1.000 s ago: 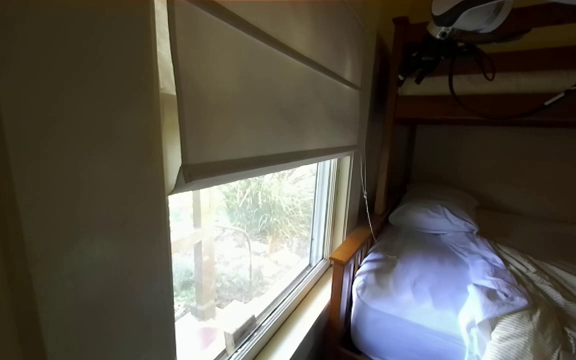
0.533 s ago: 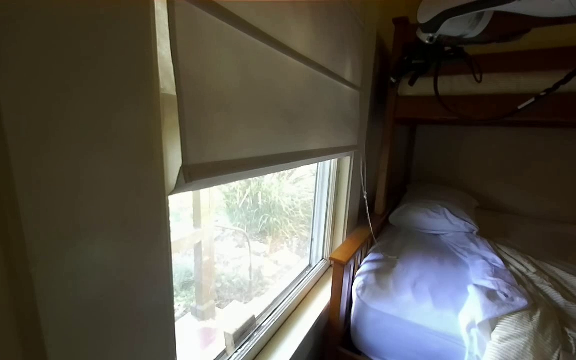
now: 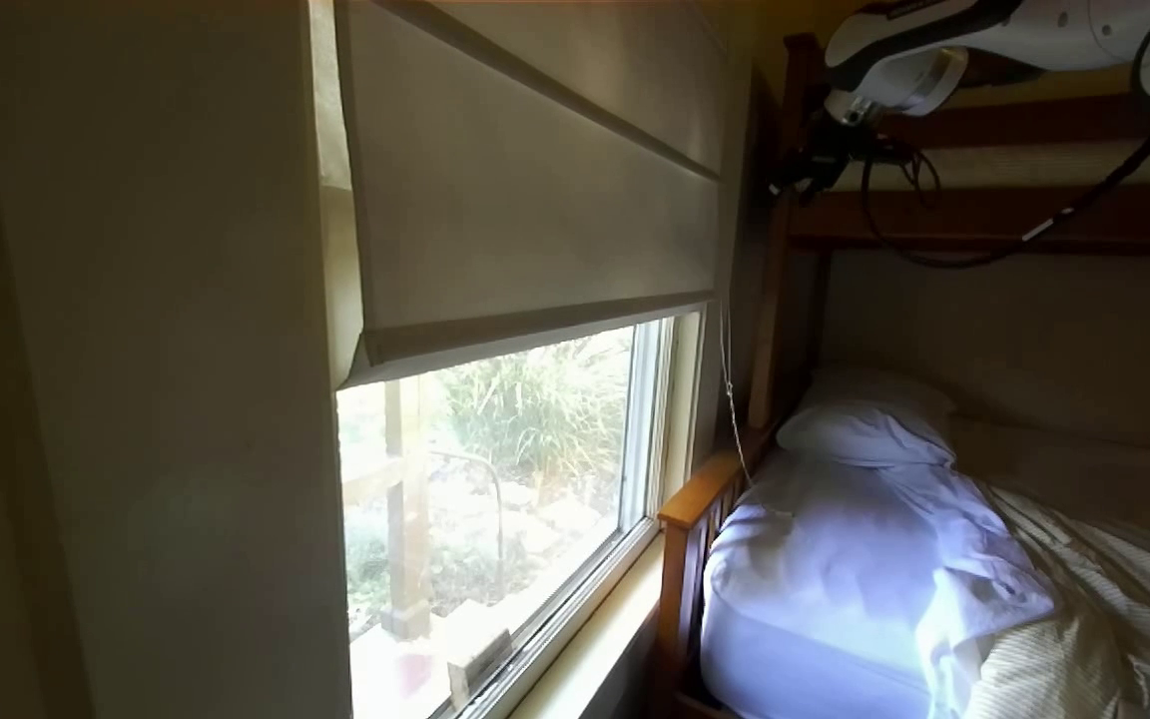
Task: Pull the curtain up
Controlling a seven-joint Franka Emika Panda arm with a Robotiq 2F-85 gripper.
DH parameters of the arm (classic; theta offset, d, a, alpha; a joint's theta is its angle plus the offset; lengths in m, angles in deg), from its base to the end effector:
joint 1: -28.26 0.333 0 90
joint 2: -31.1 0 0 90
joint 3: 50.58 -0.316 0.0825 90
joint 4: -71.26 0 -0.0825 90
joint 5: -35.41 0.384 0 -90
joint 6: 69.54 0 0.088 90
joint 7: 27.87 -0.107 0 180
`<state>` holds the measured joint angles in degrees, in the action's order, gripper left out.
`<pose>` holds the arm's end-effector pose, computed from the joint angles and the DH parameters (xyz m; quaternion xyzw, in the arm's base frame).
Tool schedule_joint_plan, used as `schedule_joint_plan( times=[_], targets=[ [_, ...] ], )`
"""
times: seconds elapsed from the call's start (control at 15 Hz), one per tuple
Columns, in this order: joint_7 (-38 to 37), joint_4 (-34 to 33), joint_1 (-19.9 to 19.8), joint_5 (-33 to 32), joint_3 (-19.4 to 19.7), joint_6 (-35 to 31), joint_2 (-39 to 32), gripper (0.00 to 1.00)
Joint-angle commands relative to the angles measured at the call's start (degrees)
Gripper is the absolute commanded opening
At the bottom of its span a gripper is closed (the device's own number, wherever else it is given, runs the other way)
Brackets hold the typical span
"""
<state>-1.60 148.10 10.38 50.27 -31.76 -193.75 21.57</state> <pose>0.5355 -0.3579 0.7130 0.9337 -0.1082 0.3307 0.0847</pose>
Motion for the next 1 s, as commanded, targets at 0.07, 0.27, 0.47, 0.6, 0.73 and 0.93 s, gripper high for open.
schedule_joint_plan(
  times=[0.07, 0.27, 0.47, 0.6, 0.73, 0.93],
  targets=[
    [-1.2, -1.4, -1.1, -2.3, 0.1, 1.2, -1.5, 1.0],
    [-0.1, -2.6, -1.9, 1.7, -0.7, 2.4, -2.3, 1.0],
    [1.8, -2.4, -2.1, 5.0, -1.3, 2.5, -2.2, 1.0],
    [4.7, -2.6, -2.6, 9.4, -2.1, 3.3, -2.2, 1.0],
    [8.4, -2.2, -3.1, 14.3, -2.5, 4.6, -1.9, 1.0],
    [6.5, -2.0, -1.8, 12.1, -1.6, 3.3, -2.2, 1.0]
  ],
)
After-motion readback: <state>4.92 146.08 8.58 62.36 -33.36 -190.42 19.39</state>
